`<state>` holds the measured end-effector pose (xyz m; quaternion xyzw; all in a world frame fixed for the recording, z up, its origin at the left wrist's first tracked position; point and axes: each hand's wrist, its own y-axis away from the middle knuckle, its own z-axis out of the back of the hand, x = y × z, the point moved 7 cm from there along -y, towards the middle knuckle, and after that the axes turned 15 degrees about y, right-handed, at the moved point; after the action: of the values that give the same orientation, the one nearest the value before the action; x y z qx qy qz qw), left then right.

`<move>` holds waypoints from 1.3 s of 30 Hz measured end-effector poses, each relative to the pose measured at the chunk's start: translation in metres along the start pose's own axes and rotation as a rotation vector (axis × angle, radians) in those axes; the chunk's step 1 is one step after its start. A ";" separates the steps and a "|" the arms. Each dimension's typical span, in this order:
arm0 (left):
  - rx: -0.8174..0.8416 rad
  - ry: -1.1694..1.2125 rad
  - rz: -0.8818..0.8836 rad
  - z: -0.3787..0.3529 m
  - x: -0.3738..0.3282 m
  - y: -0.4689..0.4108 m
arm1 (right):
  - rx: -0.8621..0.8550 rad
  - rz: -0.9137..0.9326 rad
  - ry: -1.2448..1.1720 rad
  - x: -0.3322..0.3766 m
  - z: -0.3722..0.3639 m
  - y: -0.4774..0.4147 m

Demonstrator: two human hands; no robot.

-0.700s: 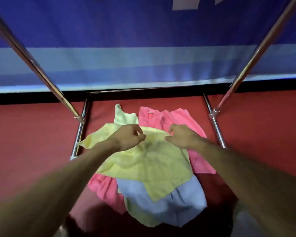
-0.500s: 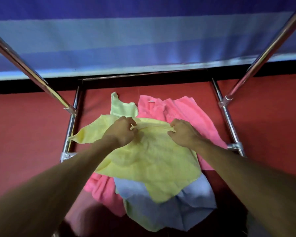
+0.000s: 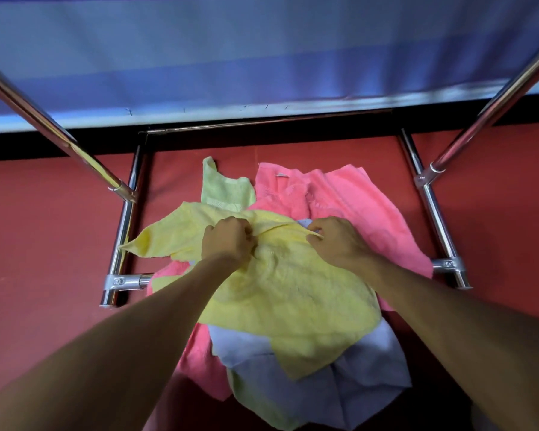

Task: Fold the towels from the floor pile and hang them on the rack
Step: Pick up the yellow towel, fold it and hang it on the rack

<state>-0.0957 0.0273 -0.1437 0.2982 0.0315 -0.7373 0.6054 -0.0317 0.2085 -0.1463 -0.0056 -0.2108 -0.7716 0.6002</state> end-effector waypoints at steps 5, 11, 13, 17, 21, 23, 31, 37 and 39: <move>-0.018 0.145 -0.080 0.014 -0.004 0.012 | 0.022 -0.031 -0.047 0.003 0.011 0.012; -0.018 0.320 -0.127 0.052 -0.016 0.042 | 0.085 0.006 0.032 0.014 0.029 0.037; -0.067 0.369 -0.146 0.074 -0.033 0.051 | 0.101 0.053 0.032 0.024 0.041 0.046; -0.074 0.403 -0.236 0.117 -0.073 0.079 | 0.175 0.188 0.086 0.053 0.083 0.071; -0.116 0.404 -0.307 0.160 -0.099 0.119 | 0.205 0.281 0.178 0.077 0.133 0.104; -0.148 0.420 -0.317 0.181 -0.107 0.137 | 0.244 0.329 0.217 0.087 0.154 0.124; -0.116 1.102 -0.208 0.224 -0.133 0.220 | 0.171 0.456 0.039 0.116 0.236 0.208; -0.087 1.413 -0.079 0.233 -0.144 0.257 | 0.108 0.572 0.288 0.141 0.257 0.241; -0.092 1.508 -0.045 0.240 -0.149 0.263 | 0.041 0.557 0.340 0.140 0.269 0.246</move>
<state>0.0608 -0.0101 0.2071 0.6958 0.4740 -0.3433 0.4164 0.0919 0.1215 0.2134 0.0781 -0.1134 -0.5631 0.8148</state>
